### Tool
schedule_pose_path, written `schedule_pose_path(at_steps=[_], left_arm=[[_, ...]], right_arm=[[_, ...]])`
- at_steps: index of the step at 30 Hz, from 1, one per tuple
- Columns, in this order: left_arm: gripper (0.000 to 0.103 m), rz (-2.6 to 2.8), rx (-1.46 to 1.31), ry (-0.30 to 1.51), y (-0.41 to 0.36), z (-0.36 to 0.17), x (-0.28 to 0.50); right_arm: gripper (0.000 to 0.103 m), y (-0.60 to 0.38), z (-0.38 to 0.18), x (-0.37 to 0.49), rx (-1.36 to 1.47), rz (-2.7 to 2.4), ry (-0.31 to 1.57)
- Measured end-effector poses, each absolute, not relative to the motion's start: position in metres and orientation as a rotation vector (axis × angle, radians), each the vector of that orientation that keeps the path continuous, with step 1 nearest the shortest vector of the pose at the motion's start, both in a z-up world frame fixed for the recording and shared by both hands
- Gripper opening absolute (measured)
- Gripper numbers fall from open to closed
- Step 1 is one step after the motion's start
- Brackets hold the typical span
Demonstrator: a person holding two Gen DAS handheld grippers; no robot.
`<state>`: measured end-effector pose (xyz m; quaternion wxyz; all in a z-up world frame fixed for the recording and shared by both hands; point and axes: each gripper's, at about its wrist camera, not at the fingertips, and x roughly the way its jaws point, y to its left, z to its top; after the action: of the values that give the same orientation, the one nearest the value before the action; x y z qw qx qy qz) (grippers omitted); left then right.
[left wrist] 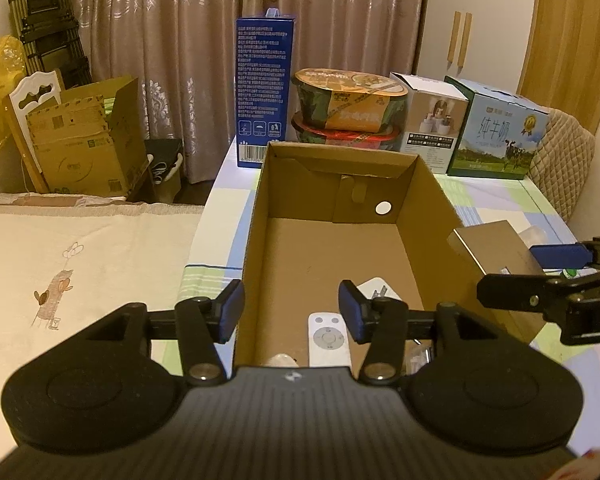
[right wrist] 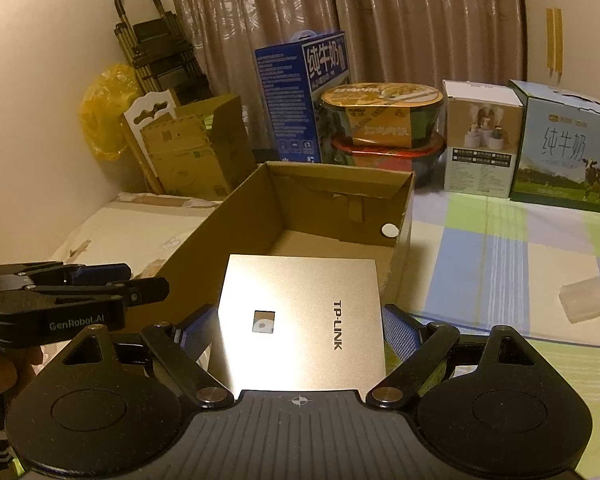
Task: Organize rigid objects
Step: 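Open the left tool dropping the remote while the right tool releases the panel into the box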
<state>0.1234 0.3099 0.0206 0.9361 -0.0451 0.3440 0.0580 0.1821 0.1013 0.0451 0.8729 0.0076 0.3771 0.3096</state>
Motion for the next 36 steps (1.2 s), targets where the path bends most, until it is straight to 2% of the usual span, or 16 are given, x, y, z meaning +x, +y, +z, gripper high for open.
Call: schedule_pose_path(at_steps=[6,10,14,17,27,36], left_arm=[[0.050,0.123,-0.094,0.699,0.313,0.022,0.121],[0.065,0.128,-0.093,0.696,0.314,0.021,0.119],[0.072,0.133,-0.095,0.699,0.314,0.020,0.117],[0.074,0.137,-0.101,0.700,0.313,0.018,0.116],[0.077,0.129,-0.093,0.695,0.301,0.023,0.108],[0.085,0.110,-0.086,0.683,0.280,0.037,0.097]], right_arm=[[0.085,0.107,0.042,0.185,0.037,0.649,0.806],[0.086,0.103,0.037,0.194,0.139,0.663,0.837],[0.087,0.095,0.039,0.195,0.165,0.656,0.812],[0.092,0.088,0.041,0.195,0.196,0.640,0.805],[0.092,0.069,0.047,0.186,0.191,0.607,0.801],[0.092,0.044,0.058,0.169,0.190,0.573,0.795]])
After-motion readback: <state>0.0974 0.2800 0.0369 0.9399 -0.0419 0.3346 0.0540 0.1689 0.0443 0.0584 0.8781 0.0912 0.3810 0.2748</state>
